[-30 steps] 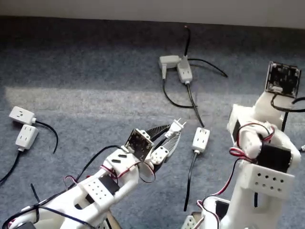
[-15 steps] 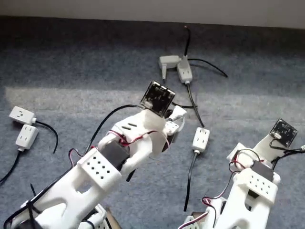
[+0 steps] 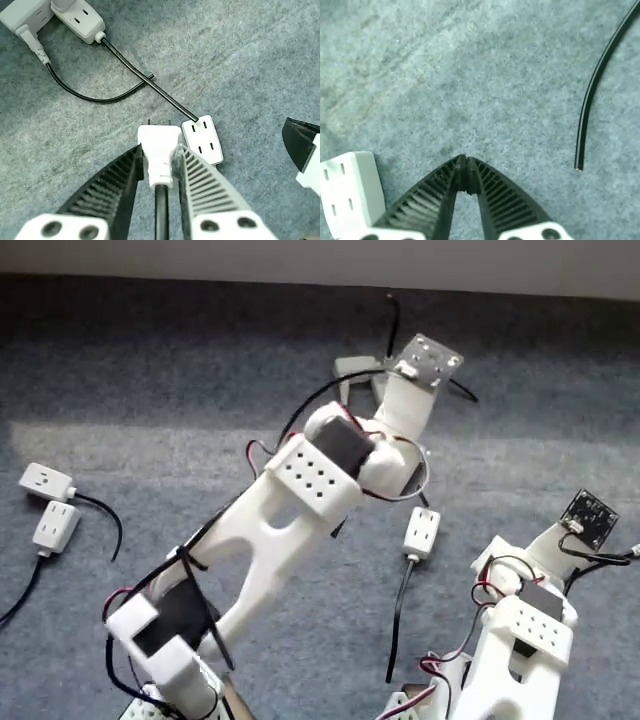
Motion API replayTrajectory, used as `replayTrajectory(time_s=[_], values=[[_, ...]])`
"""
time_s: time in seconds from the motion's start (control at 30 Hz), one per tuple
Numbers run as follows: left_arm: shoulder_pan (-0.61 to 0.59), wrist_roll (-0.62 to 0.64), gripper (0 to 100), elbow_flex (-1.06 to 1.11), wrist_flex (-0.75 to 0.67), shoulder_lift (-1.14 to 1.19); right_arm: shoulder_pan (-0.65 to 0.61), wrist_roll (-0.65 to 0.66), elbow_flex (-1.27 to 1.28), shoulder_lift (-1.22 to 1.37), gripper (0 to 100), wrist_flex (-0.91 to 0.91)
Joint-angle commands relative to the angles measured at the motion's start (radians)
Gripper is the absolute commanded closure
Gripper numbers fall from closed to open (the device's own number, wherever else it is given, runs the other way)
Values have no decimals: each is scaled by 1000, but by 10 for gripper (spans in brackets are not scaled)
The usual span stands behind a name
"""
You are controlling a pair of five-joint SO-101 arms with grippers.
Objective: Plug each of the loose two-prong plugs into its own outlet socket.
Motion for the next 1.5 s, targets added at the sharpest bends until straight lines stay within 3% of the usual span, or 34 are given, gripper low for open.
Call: replayTrajectory(time_s=[0.0, 0.13, 0.3, 0.53, 0.67, 0.8, 0.9, 1.1, 1.2, 1.37, 1.47], values=[[62, -21, 993, -375, 235, 186, -5, -15, -4, -10, 991, -38], [67, 114, 993, -605, 420, 364, -5, -15, -4, -8, 991, -44], [68, 219, 993, -794, 480, 475, -5, -15, -2, -8, 991, -44], [162, 402, 993, -746, 480, 492, 22, -15, -2, -10, 991, -44], [199, 454, 993, -684, 477, 492, 199, -17, -16, -15, 991, -45], [179, 456, 993, -673, 476, 492, 414, -8, -117, -13, 990, -1], [153, 456, 993, -673, 471, 492, 529, 94, -163, -8, 990, 16], [130, 451, 993, -673, 446, 524, 515, 304, -50, -7, 989, 12], [131, 446, 993, -668, 448, 567, 522, 315, 27, -7, 989, 10], [168, 295, 993, -676, 427, 625, 598, 315, 68, -15, 989, -10], [174, 331, 993, -674, 387, 630, 628, 315, 68, -15, 989, -7]])
